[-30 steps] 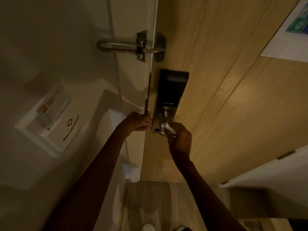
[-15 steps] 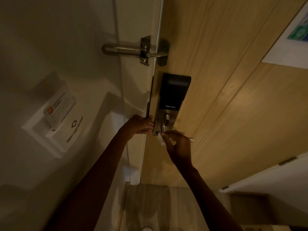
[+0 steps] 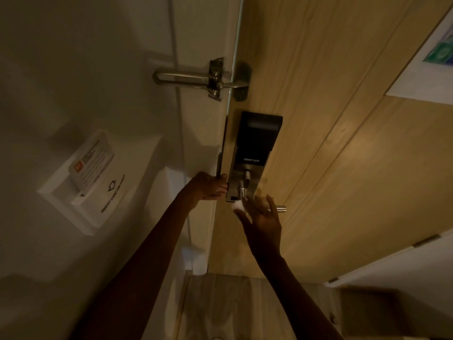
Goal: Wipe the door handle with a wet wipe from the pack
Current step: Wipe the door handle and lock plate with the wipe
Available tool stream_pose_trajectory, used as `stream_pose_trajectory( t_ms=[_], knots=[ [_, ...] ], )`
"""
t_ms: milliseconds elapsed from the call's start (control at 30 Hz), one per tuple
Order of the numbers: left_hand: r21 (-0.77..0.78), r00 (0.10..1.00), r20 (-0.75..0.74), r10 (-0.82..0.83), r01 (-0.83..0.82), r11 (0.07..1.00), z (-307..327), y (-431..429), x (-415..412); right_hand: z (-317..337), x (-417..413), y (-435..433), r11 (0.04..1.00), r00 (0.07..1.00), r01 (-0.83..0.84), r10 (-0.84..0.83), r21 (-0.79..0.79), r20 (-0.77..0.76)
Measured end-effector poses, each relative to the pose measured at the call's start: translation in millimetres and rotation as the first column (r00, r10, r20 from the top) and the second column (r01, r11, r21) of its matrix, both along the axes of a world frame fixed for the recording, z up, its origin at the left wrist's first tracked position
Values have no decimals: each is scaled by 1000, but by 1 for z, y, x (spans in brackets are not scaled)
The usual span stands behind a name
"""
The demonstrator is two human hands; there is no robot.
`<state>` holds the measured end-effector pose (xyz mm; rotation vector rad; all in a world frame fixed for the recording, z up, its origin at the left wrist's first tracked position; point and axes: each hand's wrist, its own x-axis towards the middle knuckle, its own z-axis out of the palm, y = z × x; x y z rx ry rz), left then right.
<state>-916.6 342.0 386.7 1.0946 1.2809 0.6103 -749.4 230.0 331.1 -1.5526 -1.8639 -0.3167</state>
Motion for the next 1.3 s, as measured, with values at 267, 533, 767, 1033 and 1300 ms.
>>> stream_pose_trajectory(
  t_ms=[267,533,767,1033,1300],
  knots=[
    [-45,998,43,42,-40,998,-5,4,1,3,-12,7,989,973,147,-145,5,177],
    [27,1000,10,28,-29,999,-10,2,-1,9,39,-2,993,959,113,-101,-30,265],
    [-52,996,51,77,-74,996,-11,9,4,6,-4,7,989,962,120,-94,-87,256],
    [-3,996,47,71,-71,997,-15,7,0,6,61,3,983,919,146,-93,-112,384],
    [-24,990,83,114,-112,993,-10,4,6,7,30,5,995,935,78,-54,-54,351]
  ],
)
